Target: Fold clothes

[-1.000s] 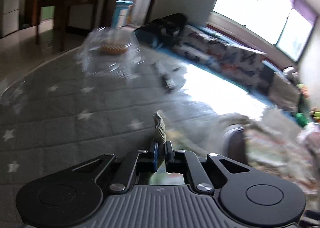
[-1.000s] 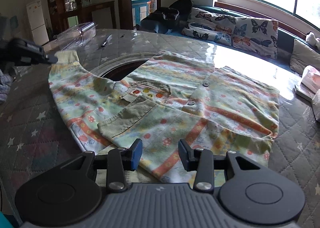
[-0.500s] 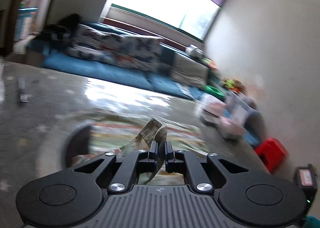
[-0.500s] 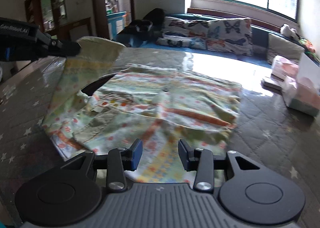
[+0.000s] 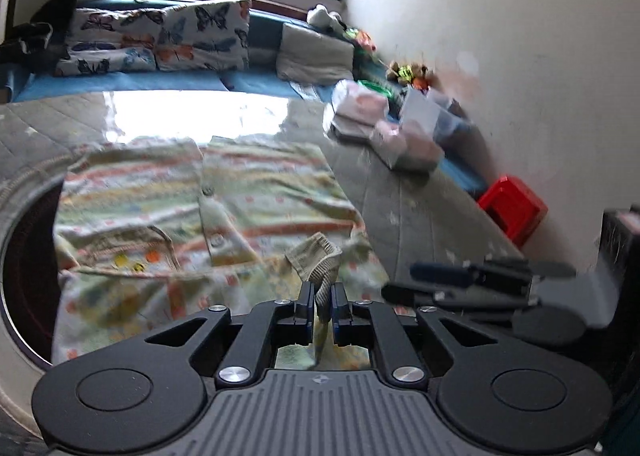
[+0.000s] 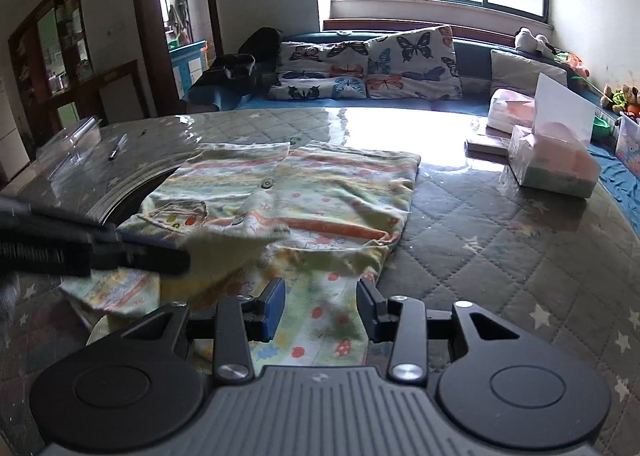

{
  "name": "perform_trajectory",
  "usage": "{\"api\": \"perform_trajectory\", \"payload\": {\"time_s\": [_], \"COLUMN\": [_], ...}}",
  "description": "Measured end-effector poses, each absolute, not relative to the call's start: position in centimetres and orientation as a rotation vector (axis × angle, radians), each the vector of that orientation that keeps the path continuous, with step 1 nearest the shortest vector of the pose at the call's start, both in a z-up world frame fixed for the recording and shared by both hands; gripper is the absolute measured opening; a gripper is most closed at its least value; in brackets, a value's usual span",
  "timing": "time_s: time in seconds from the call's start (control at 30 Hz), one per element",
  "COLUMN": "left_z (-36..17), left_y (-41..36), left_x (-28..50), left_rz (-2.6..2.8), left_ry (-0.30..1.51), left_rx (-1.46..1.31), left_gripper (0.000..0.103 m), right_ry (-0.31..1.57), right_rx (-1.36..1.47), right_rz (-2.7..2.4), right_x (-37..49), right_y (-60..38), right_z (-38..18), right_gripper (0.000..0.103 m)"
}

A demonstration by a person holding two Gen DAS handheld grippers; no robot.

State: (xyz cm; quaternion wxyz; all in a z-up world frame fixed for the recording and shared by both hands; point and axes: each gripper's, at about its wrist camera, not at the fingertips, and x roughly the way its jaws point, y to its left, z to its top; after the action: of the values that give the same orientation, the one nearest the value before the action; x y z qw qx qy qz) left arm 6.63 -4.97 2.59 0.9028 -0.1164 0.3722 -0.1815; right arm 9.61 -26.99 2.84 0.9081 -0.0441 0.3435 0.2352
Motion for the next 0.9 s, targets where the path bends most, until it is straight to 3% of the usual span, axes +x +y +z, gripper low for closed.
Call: {"api": "perform_trajectory", "payload": {"time_s": [0.1, 0.13, 0.27, 0.73, 0.9], "left_z": [2.0, 2.0, 1.9, -0.1, -1.3], "left_y": [-5.0, -4.9, -3.8, 5.7, 7.5], "left_x": [6.5, 6.5, 6.1, 7.4, 8.2], "left_rz": [-0.385, -0.385, -0.373, -0.076, -0.033], "left_ry": [0.790, 0.794, 0.786, 0.792, 0.814], "left_rx": [-0.246, -0.249, -0.252, -0.292, -0.300], "left_gripper": [0.021, 0.034, 0.043, 0.041, 0.030], "right_ry": [0.707, 0.706, 0.707, 0.767, 0.799], "right_rx": [-0.087, -0.087, -0.087, -0.119, -0.130], "right_rz": [0.485, 0.485, 0.491, 0.603, 0.604], "right_x": [9.8, 9.8, 10.2, 12.7, 13.6], "right_y": [-26.9, -26.8, -26.2, -20.5, -19.7], "right_z": [2.9, 2.9, 2.9, 0.8, -0.4], "right_gripper": [0.040, 0.040, 0.039, 0.038, 0.038]}}
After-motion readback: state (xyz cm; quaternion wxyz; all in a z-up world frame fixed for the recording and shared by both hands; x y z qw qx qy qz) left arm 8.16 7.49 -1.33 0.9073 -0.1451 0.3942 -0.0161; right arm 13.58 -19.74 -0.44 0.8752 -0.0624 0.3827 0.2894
